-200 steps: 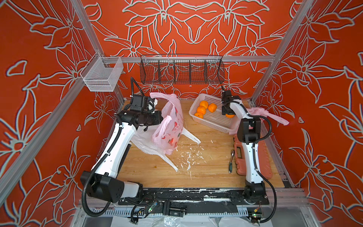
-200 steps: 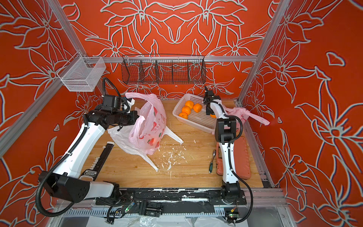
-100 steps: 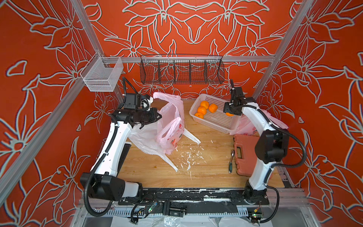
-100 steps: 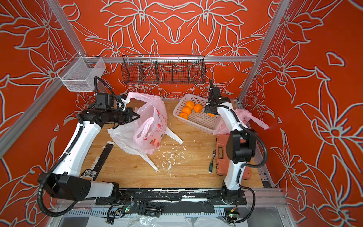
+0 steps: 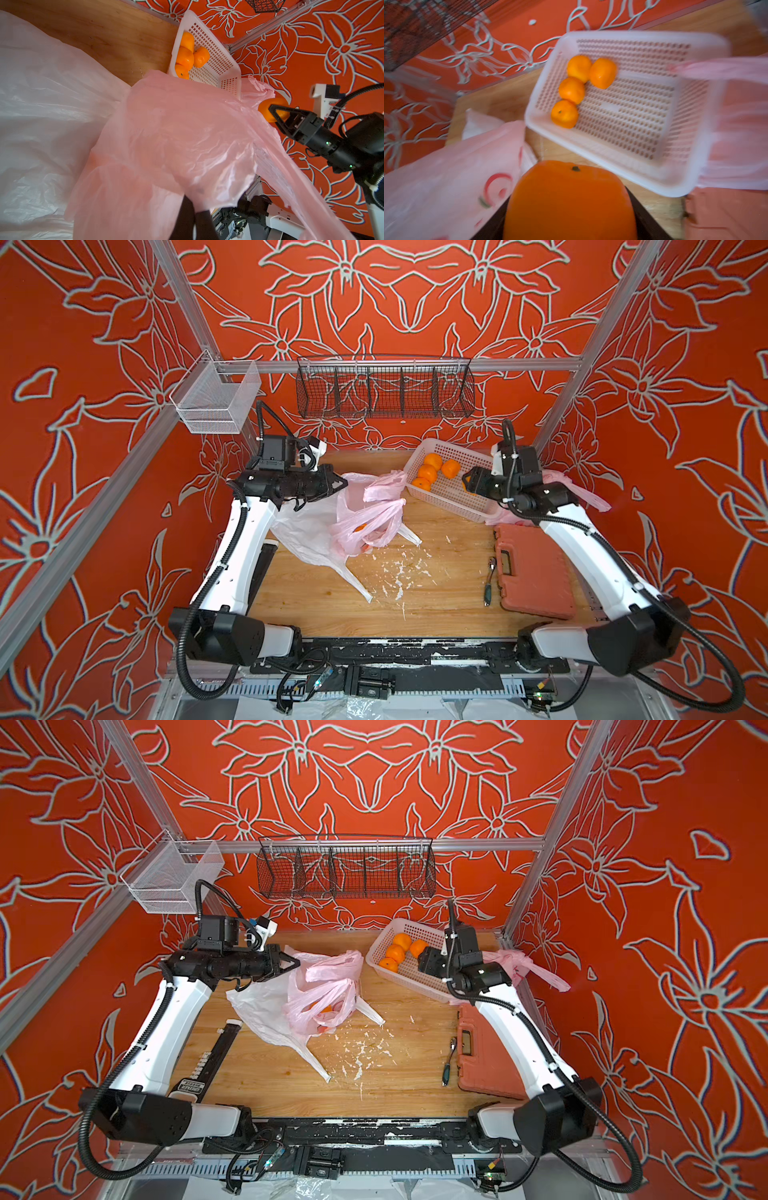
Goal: Place the oranges into plastic bags & tie knots
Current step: Place the orange in the plastic bag.
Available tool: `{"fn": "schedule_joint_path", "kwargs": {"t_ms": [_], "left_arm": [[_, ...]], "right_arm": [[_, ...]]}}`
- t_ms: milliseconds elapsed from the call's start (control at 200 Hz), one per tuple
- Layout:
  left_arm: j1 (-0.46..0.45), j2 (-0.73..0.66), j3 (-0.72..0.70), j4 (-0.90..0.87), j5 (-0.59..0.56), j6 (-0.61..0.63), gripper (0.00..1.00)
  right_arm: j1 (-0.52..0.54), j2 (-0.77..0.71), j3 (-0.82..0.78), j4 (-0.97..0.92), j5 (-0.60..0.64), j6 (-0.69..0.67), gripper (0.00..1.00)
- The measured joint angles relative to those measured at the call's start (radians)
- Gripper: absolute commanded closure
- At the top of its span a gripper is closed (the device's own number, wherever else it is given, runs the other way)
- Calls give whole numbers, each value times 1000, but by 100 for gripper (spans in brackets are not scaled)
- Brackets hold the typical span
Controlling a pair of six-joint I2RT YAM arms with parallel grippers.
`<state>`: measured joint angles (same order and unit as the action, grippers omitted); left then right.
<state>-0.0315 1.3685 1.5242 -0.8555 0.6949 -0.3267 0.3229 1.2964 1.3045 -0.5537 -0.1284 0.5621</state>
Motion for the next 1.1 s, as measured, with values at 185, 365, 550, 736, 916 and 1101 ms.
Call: {"fn": "schedule_joint_path", "kwargs": {"t_ms": [185,365,550,736,916,1101], "left_arm": [[0,-17,-31,11,22,1,100],[0,-29,-36,12,25,2,100],[0,-29,-36,13,25,1,100],[0,-29,-36,23,25,2,100],[0,-29,-36,27,25,2,100],[0,-31,-48,34,25,1,100]], "right_arm": [[98,-48,-96,179,-155,121,54],[202,-120,-206,294,-166,229,54],[372,-206,-237,277,-63,281,55],[558,-222,-322,273,39,322,55],[678,-106,-294,331,89,326,55],[677,43,-185,437,172,301,51]]}}
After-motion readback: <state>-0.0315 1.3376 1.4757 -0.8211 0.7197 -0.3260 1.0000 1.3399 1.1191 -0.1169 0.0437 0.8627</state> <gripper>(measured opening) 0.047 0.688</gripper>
